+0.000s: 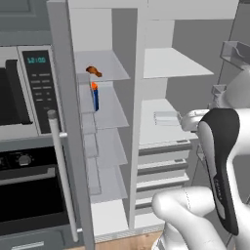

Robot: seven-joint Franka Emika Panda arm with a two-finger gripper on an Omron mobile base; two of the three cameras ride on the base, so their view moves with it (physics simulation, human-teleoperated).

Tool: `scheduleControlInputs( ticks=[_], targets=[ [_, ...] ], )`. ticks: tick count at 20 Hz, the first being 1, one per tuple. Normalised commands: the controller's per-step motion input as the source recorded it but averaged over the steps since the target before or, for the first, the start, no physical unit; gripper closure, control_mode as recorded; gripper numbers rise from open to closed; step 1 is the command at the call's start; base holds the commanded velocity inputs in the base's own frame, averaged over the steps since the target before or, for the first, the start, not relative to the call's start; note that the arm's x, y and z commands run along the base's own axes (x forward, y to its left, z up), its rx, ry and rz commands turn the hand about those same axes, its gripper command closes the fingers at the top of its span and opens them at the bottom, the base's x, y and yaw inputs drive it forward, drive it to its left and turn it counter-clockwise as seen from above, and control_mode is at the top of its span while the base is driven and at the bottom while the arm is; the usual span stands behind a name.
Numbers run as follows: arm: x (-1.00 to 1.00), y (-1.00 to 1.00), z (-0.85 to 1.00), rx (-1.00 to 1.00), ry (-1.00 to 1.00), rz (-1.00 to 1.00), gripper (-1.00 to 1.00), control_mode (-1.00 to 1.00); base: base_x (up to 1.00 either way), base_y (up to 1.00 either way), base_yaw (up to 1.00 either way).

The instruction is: There's a chicken drumstick in the fridge that needs to be moved to the freezer for freezing. Pick up the chicken drumstick from the fridge, place it on any shelf in the freezer, and close the fridge and freezer doors when done.

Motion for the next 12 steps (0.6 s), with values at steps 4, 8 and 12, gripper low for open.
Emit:
scheduleControlInputs(
  ticks=[4,8,12],
  targets=[
    [0.0,0.0,0.0,0.0,0.0,0.0,-1.0,1.0,-0.05,0.26,0.0],
    [0.0,0.0,0.0,0.0,0.0,0.0,-1.0,1.0,-0.49,-0.01,0.0],
    [0.0,0.0,0.0,0.0,0.0,0.0,-1.0,1.0,-0.47,0.0,0.0]
  ],
)
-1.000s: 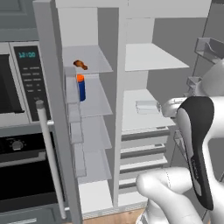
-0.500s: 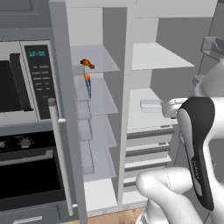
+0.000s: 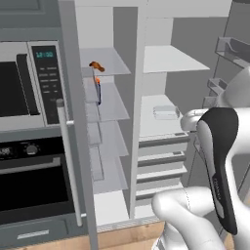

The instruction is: There's a chicken drumstick in the fridge that needs to be moved to the freezer for freezing. Pick up the chicken drumstick from the fridge, place it on any shelf in the freezer, and close the fridge and freezer doors when done.

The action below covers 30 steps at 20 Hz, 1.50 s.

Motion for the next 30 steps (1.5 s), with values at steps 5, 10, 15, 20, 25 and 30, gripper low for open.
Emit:
scheduleControlInputs(
  ticks=[5,10,15,20,25,30],
  targets=[
    [0.0,0.0,0.0,0.0,0.0,0.0,-1.0,1.0,-0.37,0.0,0.0],
    [0.0,0.0,0.0,0.0,0.0,0.0,-1.0,1.0,-0.38,0.0,0.0],
    [-0.02,-0.25,0.0,0.0,-0.01,0.0,-1.0,-1.0,-0.03,0.0,0.0],
    [-0.12,-0.99,-0.03,0.0,-0.18,0.0,-1.0,-1.0,0.0,0.0,0.0],
    [-0.14,-1.0,-0.21,0.0,-0.23,0.0,-1.0,-1.0,0.0,0.0,0.0],
    [-0.02,-1.0,-0.22,0.0,-0.2,0.0,-1.0,-1.0,0.0,0.0,0.0]
  ],
)
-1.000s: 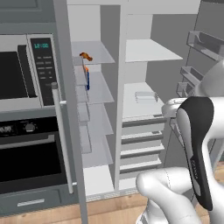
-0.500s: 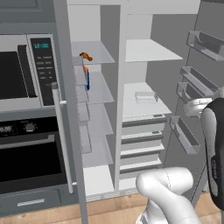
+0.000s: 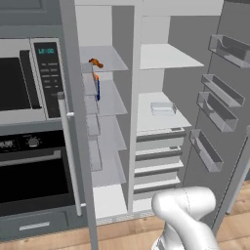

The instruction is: There's a chicken drumstick in the fridge that needs to be moved to the freezer for freezing. Pick up the chicken drumstick from the fridge, place it on any shelf in the freezer, and close the fridge and freezer doors when done.

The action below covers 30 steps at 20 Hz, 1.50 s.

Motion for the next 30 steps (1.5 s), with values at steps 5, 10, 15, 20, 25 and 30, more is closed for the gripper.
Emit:
scheduleControlInputs(
  ticks=[5,10,15,20,25,30],
  targets=[
    [0.0,-1.0,-0.16,0.0,-0.12,0.0,-1.0,-1.0,0.0,0.0,0.0],
    [0.0,-1.0,-0.08,0.0,-0.16,0.0,-1.0,-1.0,0.0,0.0,0.0],
    [0.03,-1.0,-0.12,0.0,-0.14,0.0,-1.0,-1.0,0.0,0.0,0.0],
    [0.23,-0.89,-0.18,0.0,-0.13,0.04,-1.0,-1.0,0.0,0.0,0.0],
    [0.47,-0.21,-0.32,0.0,-0.13,0.18,-1.0,-1.0,0.0,0.0,0.0],
    [0.44,-0.21,-0.41,0.0,-0.18,0.29,-1.0,-1.0,0.0,0.0,0.0]
  ],
)
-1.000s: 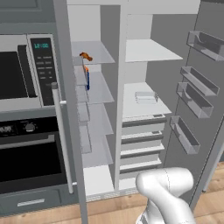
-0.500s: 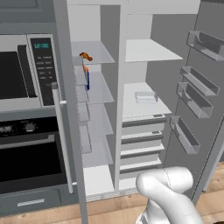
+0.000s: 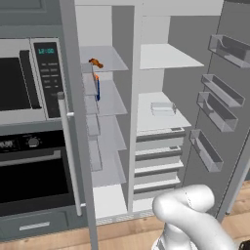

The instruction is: There's a chicken drumstick in the fridge that needs to be moved to the freezer for freezing. Pick up the chicken drumstick from the fridge, place it on any shelf in the freezer, and close the fridge and freezer doors when done.

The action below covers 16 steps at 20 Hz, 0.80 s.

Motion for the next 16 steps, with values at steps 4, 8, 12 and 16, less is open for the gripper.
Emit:
scheduleControlInputs(
  ticks=[4,8,12,16],
  targets=[
    [0.44,-0.39,-0.28,0.0,-0.04,0.16,-1.0,-1.0,0.0,0.0,0.0],
    [0.59,-0.17,-0.34,0.0,0.0,0.11,-1.0,-1.0,0.0,0.0,0.0],
    [0.53,-0.01,-0.38,0.0,0.0,0.06,-1.0,-1.0,0.0,0.0,0.0],
    [0.56,-0.02,-0.32,0.0,0.0,0.01,-1.0,-1.0,0.0,0.0,0.0]
  ],
)
